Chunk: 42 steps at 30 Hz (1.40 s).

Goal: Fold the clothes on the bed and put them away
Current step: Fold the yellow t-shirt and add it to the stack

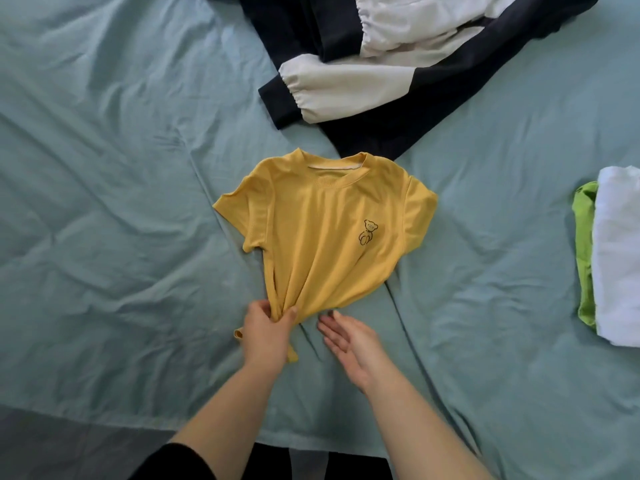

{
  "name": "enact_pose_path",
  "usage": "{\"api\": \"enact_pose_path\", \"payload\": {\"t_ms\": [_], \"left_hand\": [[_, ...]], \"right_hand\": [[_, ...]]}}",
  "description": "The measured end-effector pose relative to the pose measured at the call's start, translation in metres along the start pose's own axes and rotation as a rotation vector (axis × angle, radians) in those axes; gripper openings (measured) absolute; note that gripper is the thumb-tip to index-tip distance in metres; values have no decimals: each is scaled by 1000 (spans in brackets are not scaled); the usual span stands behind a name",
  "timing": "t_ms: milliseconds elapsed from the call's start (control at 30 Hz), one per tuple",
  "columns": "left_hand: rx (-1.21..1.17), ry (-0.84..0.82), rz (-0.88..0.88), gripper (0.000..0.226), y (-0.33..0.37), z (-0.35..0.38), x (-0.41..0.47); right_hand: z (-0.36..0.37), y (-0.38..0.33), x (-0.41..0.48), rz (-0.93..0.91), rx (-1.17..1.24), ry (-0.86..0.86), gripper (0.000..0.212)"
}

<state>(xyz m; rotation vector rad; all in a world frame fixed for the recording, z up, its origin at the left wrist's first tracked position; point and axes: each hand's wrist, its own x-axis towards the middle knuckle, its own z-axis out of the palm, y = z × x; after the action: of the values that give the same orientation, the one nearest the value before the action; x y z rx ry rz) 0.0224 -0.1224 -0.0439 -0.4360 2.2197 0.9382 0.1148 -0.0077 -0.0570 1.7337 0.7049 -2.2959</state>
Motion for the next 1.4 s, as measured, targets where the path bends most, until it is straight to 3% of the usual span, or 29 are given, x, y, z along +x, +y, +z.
{"api": "enact_pose_path", "payload": {"t_ms": [100, 267, 433, 533, 600, 767, 967, 1100, 1267, 1400], "left_hand": [[58, -54, 33, 17, 0, 0, -3], [-210, -332, -97, 21, -1, -19, -1], [-156, -306, -58, 30, -11, -41, 12], [-109, -293, -61, 28, -13, -48, 19], [-62, -237, -46, 31, -14, -53, 25], [-74, -144, -62, 22, -22, -65, 38], [-20, -212, -118, 32, -47, -76, 22], [62, -265, -116, 9, -70, -90, 7], [69, -229, -36, 17, -75, -115, -1], [78, -192, 30, 29, -79, -124, -11]], "right_hand": [[22, 8, 3, -50, 72, -51, 12], [32, -3, -2, -82, -88, -68, 15], [6, -25, -12, -188, -12, -3, 4], [-21, -32, -19, -170, 39, -10, 10], [-38, -32, -23, -205, -68, 50, 7], [-95, -29, -22, -267, -368, 337, 26], [-122, 3, -30, -51, -530, 307, 23], [-121, 15, -51, -133, -437, 376, 17], [-119, 7, -89, -327, -247, 384, 6], [-128, 0, -117, -459, -66, 296, 1]]}}
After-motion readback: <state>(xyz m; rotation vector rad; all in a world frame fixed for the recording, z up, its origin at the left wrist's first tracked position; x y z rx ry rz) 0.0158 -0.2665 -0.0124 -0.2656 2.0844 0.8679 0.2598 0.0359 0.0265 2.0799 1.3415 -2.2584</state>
